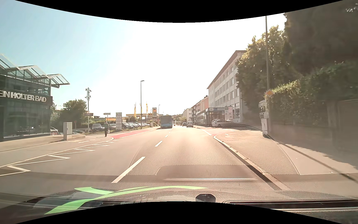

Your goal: Follow the waypoints while adhering to traffic rules and regulations

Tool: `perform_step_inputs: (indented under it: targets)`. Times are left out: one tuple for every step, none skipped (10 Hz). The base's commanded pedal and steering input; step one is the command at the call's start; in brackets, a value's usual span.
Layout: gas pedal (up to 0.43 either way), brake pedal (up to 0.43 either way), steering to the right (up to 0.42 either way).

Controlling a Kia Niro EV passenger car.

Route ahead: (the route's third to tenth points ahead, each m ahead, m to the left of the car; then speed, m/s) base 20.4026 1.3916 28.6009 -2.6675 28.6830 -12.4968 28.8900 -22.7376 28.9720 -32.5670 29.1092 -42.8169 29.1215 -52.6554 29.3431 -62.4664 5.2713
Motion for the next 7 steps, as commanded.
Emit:
perform_step_inputs:
  targets:
    - [0.0, 0.0, -0.004]
    - [0.0, 0.0, -0.004]
    - [0.0, 0.0, -0.004]
    - [0.0, 0.0, -0.004]
    - [0.0, 0.0, -0.004]
    - [0.0, 0.0, -0.005]
    - [0.0, 0.0, -0.008]
